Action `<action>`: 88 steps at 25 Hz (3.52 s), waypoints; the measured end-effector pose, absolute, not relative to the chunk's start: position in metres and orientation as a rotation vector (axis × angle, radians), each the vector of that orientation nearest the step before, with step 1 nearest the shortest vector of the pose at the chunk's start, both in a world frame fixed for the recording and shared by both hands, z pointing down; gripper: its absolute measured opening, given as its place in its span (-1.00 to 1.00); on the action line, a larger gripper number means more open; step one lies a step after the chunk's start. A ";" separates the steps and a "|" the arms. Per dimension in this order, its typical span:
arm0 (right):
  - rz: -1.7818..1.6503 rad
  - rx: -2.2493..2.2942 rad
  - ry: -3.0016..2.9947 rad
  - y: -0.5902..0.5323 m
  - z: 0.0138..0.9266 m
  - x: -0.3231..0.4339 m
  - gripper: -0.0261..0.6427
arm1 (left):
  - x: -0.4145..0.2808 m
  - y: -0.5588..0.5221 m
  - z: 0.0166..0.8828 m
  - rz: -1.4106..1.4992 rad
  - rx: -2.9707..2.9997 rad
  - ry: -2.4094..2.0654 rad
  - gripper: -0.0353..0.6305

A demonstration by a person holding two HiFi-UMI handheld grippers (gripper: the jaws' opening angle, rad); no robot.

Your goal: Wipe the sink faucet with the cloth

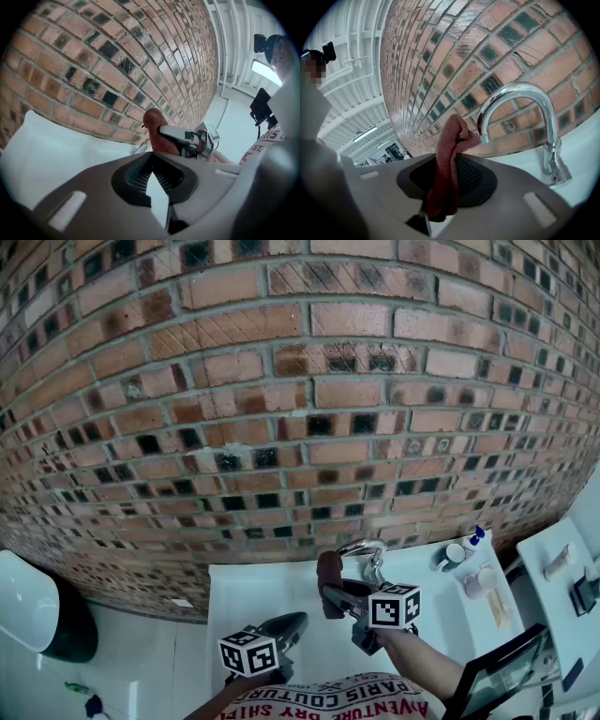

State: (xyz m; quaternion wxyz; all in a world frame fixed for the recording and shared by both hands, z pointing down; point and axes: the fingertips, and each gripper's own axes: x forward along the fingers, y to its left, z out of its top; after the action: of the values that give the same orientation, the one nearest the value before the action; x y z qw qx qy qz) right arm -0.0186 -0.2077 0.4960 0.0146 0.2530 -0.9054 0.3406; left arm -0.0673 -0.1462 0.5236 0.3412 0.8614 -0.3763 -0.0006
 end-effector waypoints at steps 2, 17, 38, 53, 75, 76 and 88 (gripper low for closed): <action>1.051 0.800 -2.831 -0.221 0.493 -0.020 -0.63 | -0.072 -0.152 0.527 -0.003 2.236 -1.001 -0.88; 1.118 0.822 -2.785 -0.253 0.519 -0.025 -0.63 | -0.074 -0.161 0.550 0.008 2.180 -0.998 -0.88; 1.158 0.883 -2.869 -0.263 0.485 -0.005 -0.63 | -0.074 -0.156 0.547 0.009 2.180 -1.001 -0.88; 1.137 1.050 -2.953 -0.277 0.453 0.053 -0.63 | -0.065 -0.151 0.543 0.016 2.193 -0.988 -0.88; 1.309 1.384 -2.750 -0.301 0.529 0.142 -0.63 | -0.057 -0.157 0.550 0.067 2.181 -0.991 -0.88; 1.317 1.390 -2.728 -0.303 0.537 0.143 -0.63 | -0.056 -0.157 0.551 0.068 2.176 -0.986 -0.88; 1.409 1.421 -2.561 -0.312 0.594 0.140 -0.63 | -0.057 -0.160 0.557 0.073 2.161 -0.996 -0.88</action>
State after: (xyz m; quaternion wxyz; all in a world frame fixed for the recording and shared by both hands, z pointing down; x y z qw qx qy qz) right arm 0.1405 -0.3120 0.5942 -0.0542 0.4366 -0.7869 0.4328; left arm -0.0574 -0.1603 0.5574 0.3714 0.8429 -0.3884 0.0284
